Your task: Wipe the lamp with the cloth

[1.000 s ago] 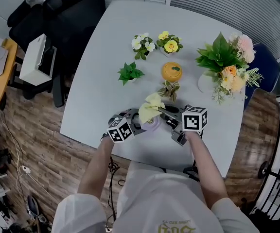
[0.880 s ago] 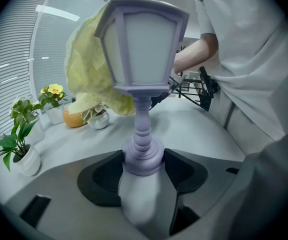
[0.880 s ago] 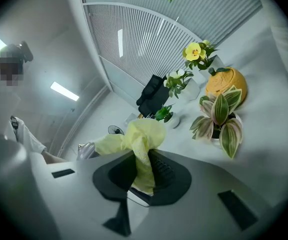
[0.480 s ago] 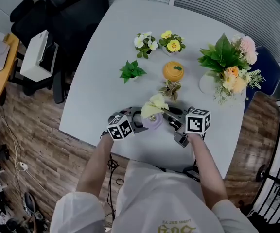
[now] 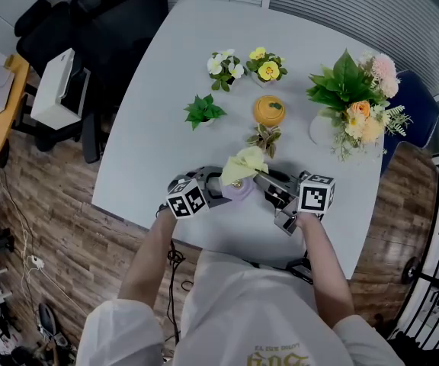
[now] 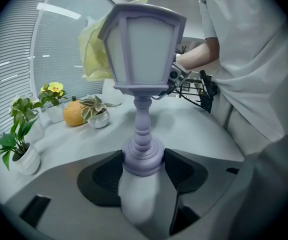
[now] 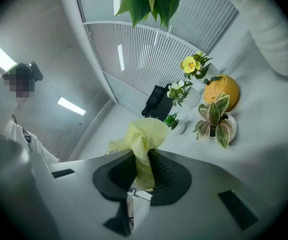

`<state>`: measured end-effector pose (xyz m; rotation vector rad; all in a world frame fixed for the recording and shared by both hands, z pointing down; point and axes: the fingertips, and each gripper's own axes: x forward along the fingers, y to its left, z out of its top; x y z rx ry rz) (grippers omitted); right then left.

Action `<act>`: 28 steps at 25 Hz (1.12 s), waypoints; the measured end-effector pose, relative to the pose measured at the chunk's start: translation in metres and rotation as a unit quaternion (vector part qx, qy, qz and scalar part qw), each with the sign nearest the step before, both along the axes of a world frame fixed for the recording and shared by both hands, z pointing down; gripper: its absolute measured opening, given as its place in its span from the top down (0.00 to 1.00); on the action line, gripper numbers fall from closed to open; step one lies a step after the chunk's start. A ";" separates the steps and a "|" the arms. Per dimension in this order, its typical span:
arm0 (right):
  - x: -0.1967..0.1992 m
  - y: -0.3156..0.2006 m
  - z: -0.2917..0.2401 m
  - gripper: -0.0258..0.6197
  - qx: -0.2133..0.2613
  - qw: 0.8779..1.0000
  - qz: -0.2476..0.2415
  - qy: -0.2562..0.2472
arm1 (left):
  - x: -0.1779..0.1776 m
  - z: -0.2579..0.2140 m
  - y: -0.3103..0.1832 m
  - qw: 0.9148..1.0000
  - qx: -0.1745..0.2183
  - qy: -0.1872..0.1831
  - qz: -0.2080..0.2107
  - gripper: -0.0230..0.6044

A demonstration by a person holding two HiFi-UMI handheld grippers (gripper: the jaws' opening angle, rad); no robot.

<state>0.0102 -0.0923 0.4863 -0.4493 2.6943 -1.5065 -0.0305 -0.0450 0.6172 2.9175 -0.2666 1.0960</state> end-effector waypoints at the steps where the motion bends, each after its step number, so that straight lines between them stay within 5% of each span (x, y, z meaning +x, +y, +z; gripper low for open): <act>1: 0.001 0.001 -0.002 0.87 -0.003 1.000 0.001 -0.007 | 0.000 0.000 0.000 1.000 -0.001 0.000 0.000 0.54; 16: 0.000 0.010 0.018 0.87 -0.031 0.999 0.011 0.027 | 0.000 0.000 0.000 1.000 -0.002 -0.001 -0.002 0.54; 28: 0.008 0.016 -0.002 0.87 -0.039 0.998 0.033 -0.028 | 0.001 0.001 0.000 1.000 -0.001 -0.001 -0.004 0.54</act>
